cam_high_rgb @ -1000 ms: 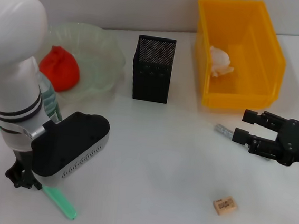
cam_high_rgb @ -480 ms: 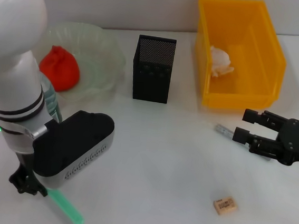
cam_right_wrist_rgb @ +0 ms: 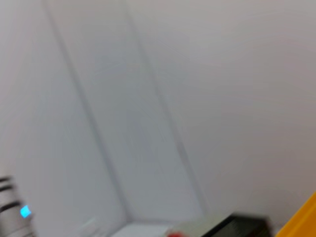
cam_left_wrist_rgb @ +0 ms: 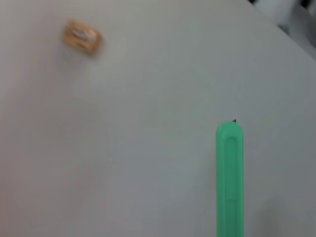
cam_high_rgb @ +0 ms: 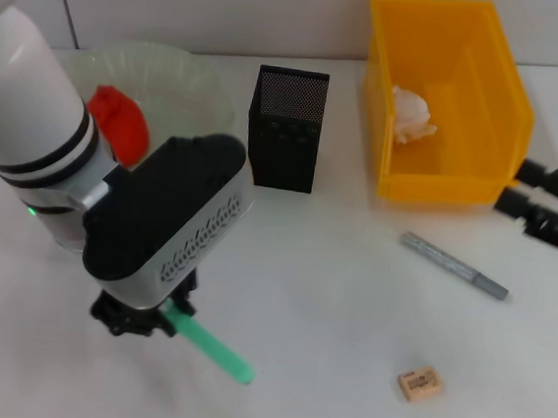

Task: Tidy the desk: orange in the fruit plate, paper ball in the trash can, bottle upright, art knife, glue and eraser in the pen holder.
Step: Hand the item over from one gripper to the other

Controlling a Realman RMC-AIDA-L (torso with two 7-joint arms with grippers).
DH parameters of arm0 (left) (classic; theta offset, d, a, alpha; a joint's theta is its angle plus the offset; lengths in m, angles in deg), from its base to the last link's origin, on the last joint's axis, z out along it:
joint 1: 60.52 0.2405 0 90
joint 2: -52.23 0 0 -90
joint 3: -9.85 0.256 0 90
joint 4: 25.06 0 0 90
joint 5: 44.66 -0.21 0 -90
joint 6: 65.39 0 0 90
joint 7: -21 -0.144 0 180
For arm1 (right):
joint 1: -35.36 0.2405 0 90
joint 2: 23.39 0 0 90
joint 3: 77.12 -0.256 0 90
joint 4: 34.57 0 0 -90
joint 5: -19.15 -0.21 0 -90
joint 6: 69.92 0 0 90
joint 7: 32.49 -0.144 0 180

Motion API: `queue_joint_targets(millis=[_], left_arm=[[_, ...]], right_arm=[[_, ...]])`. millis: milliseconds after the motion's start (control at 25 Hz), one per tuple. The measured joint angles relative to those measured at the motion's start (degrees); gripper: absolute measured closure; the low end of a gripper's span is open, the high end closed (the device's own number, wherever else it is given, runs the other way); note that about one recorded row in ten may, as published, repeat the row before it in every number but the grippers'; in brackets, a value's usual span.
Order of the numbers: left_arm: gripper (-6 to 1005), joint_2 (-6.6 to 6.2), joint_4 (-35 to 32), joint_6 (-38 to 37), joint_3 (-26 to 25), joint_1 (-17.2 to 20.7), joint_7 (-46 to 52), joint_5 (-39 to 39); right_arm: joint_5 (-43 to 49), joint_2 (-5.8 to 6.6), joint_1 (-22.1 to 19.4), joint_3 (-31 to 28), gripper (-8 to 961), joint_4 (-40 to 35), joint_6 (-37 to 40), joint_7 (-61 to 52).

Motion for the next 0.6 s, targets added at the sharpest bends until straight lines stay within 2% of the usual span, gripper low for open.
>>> queue_joint_targets(millis=[80,120,280,600], left_arm=[[806,0.06,-2.17,0.54,-0.91,1.07,0.89,2.57],[806,0.08,-5.10,1.76,-1.30,2.89,1.81,4.97],[806,0.12,-8.64,4.00,-1.93,5.52,2.71,9.07],[806,0.04,-11.58,10.32,-2.03,10.26,3.72,18.73]], right_arm=[[-0.01,0.12,-0.09,-3.63,250,0.00,0.68,0.24],[-0.02,0.40,-0.18,-7.09,250,0.01,1.78,0.76],[-0.04,0.92,-0.22,-10.67,251,0.00,3.22,1.09],[-1.40,1.55,0.05,-12.83,253,-0.55,5.73,2.73]])
